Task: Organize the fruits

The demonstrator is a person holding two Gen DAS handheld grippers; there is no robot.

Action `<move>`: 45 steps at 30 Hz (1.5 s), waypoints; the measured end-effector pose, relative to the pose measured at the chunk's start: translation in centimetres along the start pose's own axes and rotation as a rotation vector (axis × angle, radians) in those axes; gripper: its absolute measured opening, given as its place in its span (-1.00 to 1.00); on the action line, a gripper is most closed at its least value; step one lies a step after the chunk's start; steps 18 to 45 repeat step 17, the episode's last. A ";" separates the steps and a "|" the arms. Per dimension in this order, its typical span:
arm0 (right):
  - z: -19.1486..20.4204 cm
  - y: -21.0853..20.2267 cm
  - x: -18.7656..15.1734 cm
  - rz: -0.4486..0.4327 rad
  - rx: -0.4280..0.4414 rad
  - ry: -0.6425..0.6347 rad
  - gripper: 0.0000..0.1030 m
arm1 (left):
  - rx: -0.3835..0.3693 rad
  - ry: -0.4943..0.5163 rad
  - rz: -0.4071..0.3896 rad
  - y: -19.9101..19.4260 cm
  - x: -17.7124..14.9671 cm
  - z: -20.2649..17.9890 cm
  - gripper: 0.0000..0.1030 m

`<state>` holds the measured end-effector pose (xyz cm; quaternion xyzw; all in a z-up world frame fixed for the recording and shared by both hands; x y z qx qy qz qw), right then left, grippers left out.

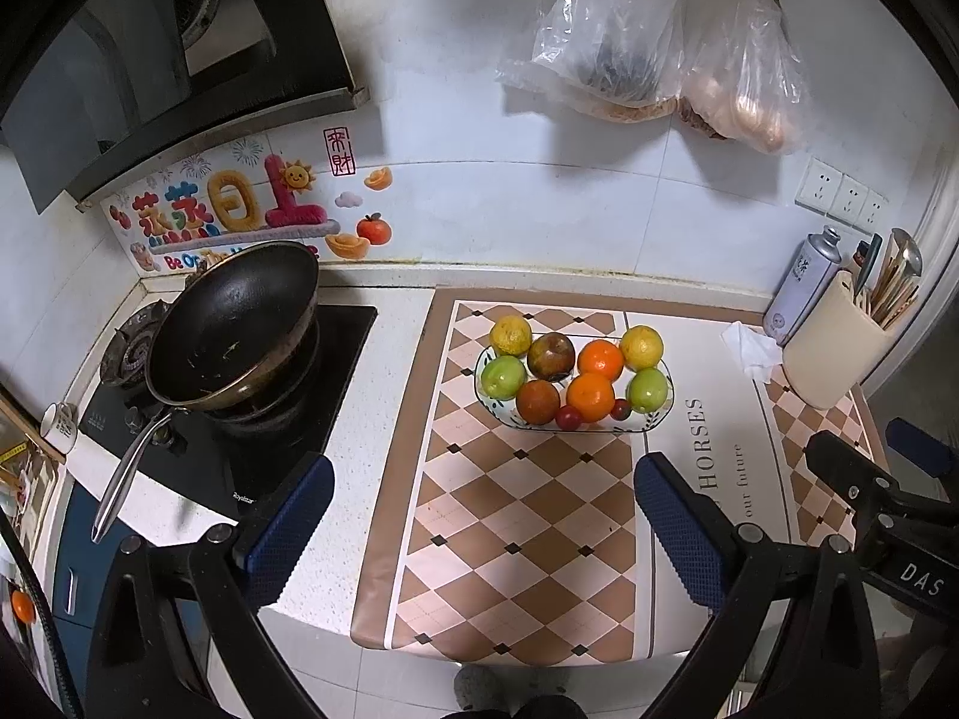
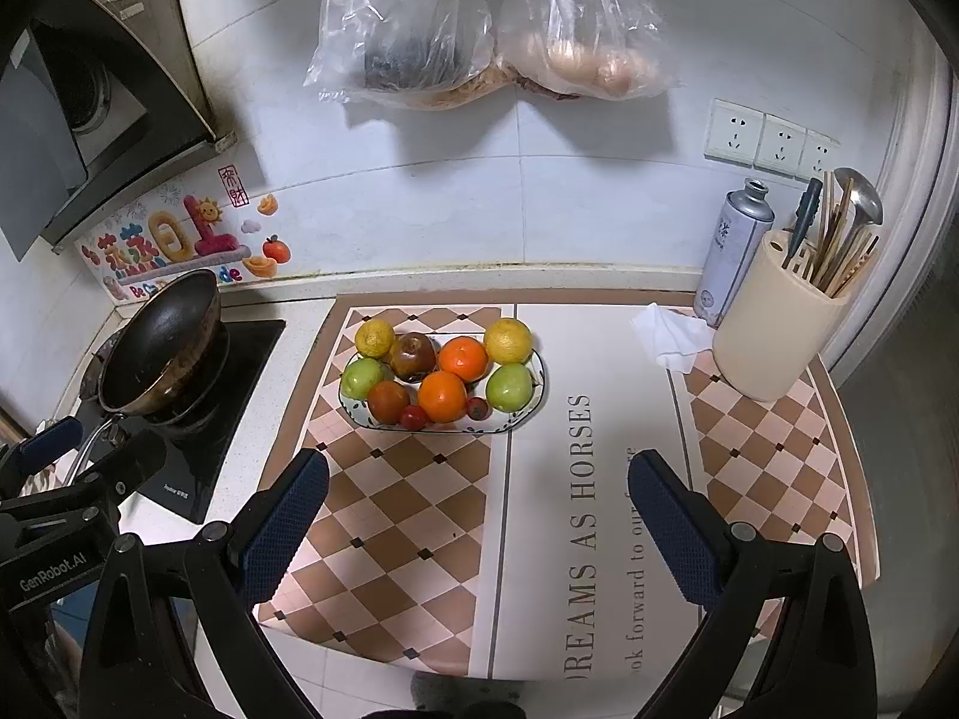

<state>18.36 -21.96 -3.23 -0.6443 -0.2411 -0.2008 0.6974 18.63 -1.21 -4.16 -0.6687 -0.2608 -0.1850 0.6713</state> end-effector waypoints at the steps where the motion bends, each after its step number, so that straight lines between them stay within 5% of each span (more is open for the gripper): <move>1: 0.0 -0.1 0.0 -0.001 0.001 0.000 0.98 | 0.000 0.000 0.000 0.0 0.0 0.0 0.99; 45: 0.1 -0.7 -0.3 -0.003 0.002 0.003 0.98 | -0.003 -0.003 -0.021 -0.6 0.0 0.1 0.99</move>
Point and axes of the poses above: each gripper's, at about its wrist camera, not at the fingertips, and y roughly the way its jaws point, z to its left, x to its top, the point moved 3 cm from there along y, roughly the way its jaws point, and after that the axes turned 6 degrees about -y, right-handed, at the moved point
